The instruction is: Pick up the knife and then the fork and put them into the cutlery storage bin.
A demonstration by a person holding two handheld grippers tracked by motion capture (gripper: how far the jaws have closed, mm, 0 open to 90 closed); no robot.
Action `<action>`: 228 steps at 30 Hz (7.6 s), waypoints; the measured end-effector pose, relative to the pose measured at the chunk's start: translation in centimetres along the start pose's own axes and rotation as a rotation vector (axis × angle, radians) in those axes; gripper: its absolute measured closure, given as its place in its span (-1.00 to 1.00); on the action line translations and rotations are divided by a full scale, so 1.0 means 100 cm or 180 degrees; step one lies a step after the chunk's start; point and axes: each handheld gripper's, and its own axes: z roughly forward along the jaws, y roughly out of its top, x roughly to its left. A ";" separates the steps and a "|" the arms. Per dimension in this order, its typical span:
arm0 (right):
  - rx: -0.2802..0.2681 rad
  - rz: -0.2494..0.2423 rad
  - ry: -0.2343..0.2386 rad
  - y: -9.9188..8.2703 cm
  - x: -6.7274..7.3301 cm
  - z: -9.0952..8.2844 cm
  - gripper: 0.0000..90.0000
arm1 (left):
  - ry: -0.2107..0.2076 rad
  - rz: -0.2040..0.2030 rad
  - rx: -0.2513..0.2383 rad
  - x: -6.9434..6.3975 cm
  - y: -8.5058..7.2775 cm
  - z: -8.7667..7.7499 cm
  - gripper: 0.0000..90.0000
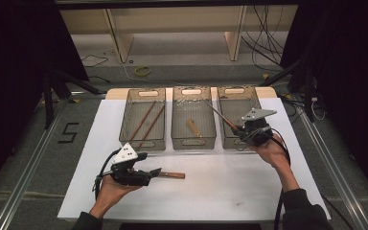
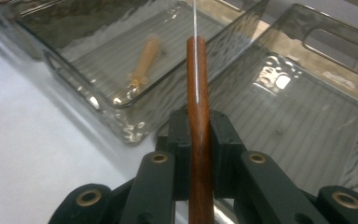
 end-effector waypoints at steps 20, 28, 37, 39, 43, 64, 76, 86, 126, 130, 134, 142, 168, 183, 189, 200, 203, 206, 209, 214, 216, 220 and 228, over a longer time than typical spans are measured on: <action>0.0158 0.0341 -0.0390 0.011 -0.034 0.010 0.81 | 0.0020 -0.0013 -0.0007 0.002 -0.001 -0.001 -0.57; 0.0287 0.0428 -0.0490 0.013 -0.040 0.015 0.81 | 0.0030 -0.0007 -0.0006 0.002 -0.001 -0.001 -0.57; 0.0429 0.0558 -0.0599 0.012 -0.046 0.024 0.81 | 0.0034 -0.0019 0.0000 0.003 -0.001 -0.001 -0.57; 0.0454 0.0576 -0.0610 0.012 -0.046 0.025 0.81 | 0.0033 -0.0020 0.0001 0.003 -0.001 -0.001 -0.57; 0.0499 0.0605 -0.0624 0.012 -0.047 0.029 0.81 | 0.0033 -0.0020 -0.0002 0.003 0.000 -0.002 -0.57; 0.0608 0.0629 -0.0553 0.011 -0.045 0.043 0.59 | 0.0035 -0.0029 0.0004 0.003 -0.001 -0.001 -0.56; 0.0437 0.0588 -0.0445 0.014 -0.040 0.029 0.29 | 0.0039 -0.0028 0.0030 0.005 0.000 -0.002 -0.56; 0.0280 0.0448 -0.0097 0.014 -0.015 0.006 -0.02 | 0.0038 0.0090 0.0263 0.006 0.005 0.000 -0.56; 0.0154 0.0235 0.0692 -0.031 0.063 -0.020 -0.23 | -0.0171 0.0582 0.1603 0.010 0.027 0.053 -0.31; 0.0198 0.0196 0.0722 -0.032 0.066 -0.018 -0.23 | -0.0183 0.0585 0.1627 0.009 0.026 0.055 -0.28; 0.0183 0.0182 0.0725 -0.032 0.067 -0.018 -0.22 | -0.0180 0.0587 0.1673 0.010 0.025 0.057 -0.22; 0.0215 0.0161 0.0751 -0.033 0.070 -0.016 -0.22 | -0.0208 0.0637 0.1797 0.009 0.021 0.062 -0.08; 0.0237 0.0170 0.0759 -0.033 0.070 -0.015 -0.21 | -0.0263 0.0864 0.2198 -0.003 0.022 0.075 0.45; 0.0227 0.0207 0.0780 -0.033 0.069 -0.016 -0.20 | -0.0296 0.1119 0.2283 -0.012 0.022 0.075 0.70; 0.0204 0.0187 0.0806 -0.033 0.070 -0.016 -0.19 | -0.0351 0.1140 0.2232 -0.017 0.025 0.071 0.71; 0.0158 -0.0045 0.0983 -0.026 0.090 -0.011 -0.19 | -0.0527 0.1239 0.2150 -0.040 0.038 0.062 0.71; 0.0140 -0.0197 0.1062 -0.023 0.101 -0.010 -0.19 | -0.0601 0.1325 0.2148 -0.050 0.042 0.060 0.71; 0.0159 -0.0373 0.1148 -0.021 0.113 -0.008 -0.20 | -0.0675 0.1405 0.2134 -0.059 0.045 0.059 0.71; 0.0197 -0.0553 0.1239 -0.020 0.125 -0.005 -0.20 | -0.0721 0.1471 0.2131 -0.067 0.047 0.058 0.71; 0.0250 -0.0865 0.1373 -0.019 0.142 0.001 -0.20 | -0.0789 0.1570 0.2118 -0.079 0.049 0.058 0.71; 0.0285 -0.0957 0.1435 -0.019 0.148 0.003 -0.20 | -0.0805 0.1596 0.2115 -0.083 0.049 0.058 0.71; 0.0354 -0.1145 0.1513 -0.021 0.158 0.007 -0.18 | -0.0841 0.1620 0.2111 -0.088 0.048 0.058 0.71; 0.0441 -0.1374 0.1549 -0.026 0.166 0.012 0.03 | -0.0868 0.1621 0.2083 -0.094 0.047 0.059 0.71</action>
